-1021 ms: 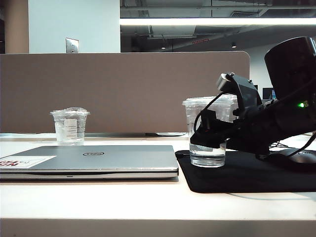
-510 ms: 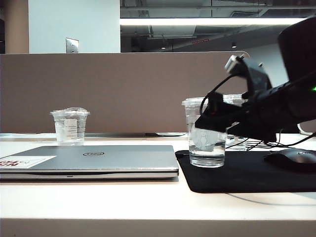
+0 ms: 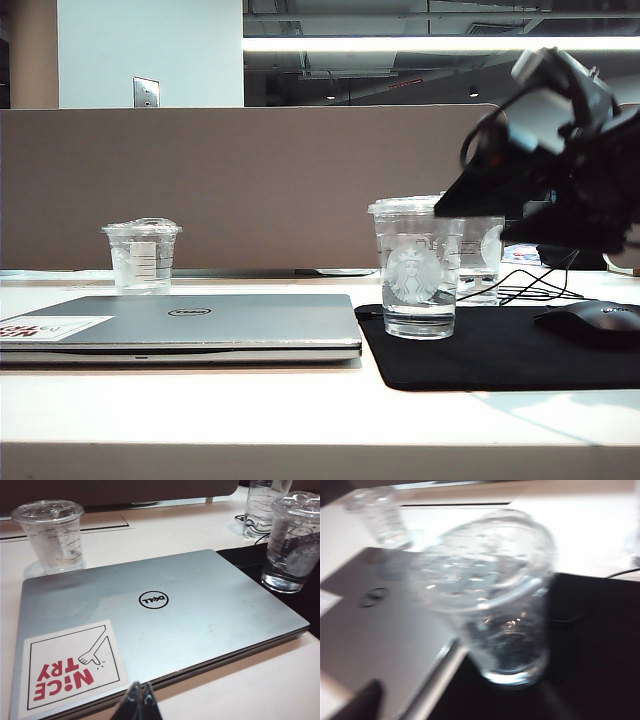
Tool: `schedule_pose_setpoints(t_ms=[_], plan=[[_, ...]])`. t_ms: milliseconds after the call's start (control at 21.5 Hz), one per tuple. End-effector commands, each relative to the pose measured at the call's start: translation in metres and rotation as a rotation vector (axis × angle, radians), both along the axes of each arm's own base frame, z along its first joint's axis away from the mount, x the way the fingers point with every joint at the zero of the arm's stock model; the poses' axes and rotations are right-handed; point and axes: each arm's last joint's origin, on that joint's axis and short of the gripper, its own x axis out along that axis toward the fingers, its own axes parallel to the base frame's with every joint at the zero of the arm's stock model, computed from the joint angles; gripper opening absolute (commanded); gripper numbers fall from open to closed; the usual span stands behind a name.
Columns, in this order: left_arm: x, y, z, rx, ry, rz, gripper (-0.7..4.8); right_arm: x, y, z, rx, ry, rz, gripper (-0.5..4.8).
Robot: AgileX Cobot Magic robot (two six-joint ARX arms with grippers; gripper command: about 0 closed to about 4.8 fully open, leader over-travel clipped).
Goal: Pick up the coffee cup on the middle and place it on the right side of the laptop.
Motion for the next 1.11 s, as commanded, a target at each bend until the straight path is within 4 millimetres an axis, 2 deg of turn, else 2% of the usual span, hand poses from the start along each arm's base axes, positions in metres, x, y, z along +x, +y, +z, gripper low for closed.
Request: schedule_pose_setpoints(t_ms=[46,93,139,232,371,510,696,928,1114], plan=[[0.000,0.000,0.003,-0.006,-0.021,0.002,-0.05,-0.013,0.000,0.010,0.022,0.051,0.126,0.66],[-0.001,0.001,0.004,-0.011,-0.030,0.002,-0.05,-0.018,-0.001,0.015,0.028,0.047,0.136,0.08],[-0.002,0.001,0.005,-0.018,-0.045,0.004,-0.05,-0.023,-0.002,0.020,0.046,0.045,0.140,-0.09],[-0.001,0.003,0.007,-0.028,-0.066,0.020,-0.05,-0.033,-0.007,0.034,0.094,0.025,0.085,-0.09],[0.000,0.007,0.006,-0.025,-0.063,0.064,-0.05,-0.047,-0.014,0.056,0.130,-0.101,0.044,-0.09],[0.003,0.015,0.007,-0.022,-0.065,0.158,-0.05,-0.053,-0.017,0.067,0.152,-0.189,0.016,-0.09],[0.007,0.033,0.007,-0.016,-0.067,0.347,-0.05,-0.055,-0.018,0.071,0.167,-0.219,0.033,-0.09],[0.007,0.051,0.008,-0.007,-0.089,0.576,-0.05,-0.062,-0.015,0.075,0.197,-0.231,0.218,-0.09],[0.008,0.047,0.012,-0.020,-0.127,0.530,-0.05,-0.068,-0.017,0.080,0.218,-0.254,0.222,-0.09]])
